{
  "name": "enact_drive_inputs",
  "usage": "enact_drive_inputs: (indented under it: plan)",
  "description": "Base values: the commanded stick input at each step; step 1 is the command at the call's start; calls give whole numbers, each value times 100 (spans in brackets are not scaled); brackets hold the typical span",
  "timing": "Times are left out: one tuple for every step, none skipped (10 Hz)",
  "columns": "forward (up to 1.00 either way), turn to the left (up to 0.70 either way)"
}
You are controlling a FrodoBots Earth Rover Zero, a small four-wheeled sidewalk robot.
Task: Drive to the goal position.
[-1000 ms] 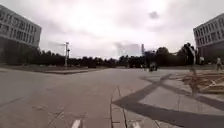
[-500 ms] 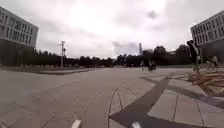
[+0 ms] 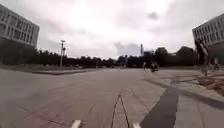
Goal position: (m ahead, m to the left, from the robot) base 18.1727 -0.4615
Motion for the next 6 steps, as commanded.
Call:
enact_drive_inputs:
  plan:
    - [100,0]
    - [100,0]
    - [100,0]
    - [100,0]
    - [100,0]
    - [100,0]
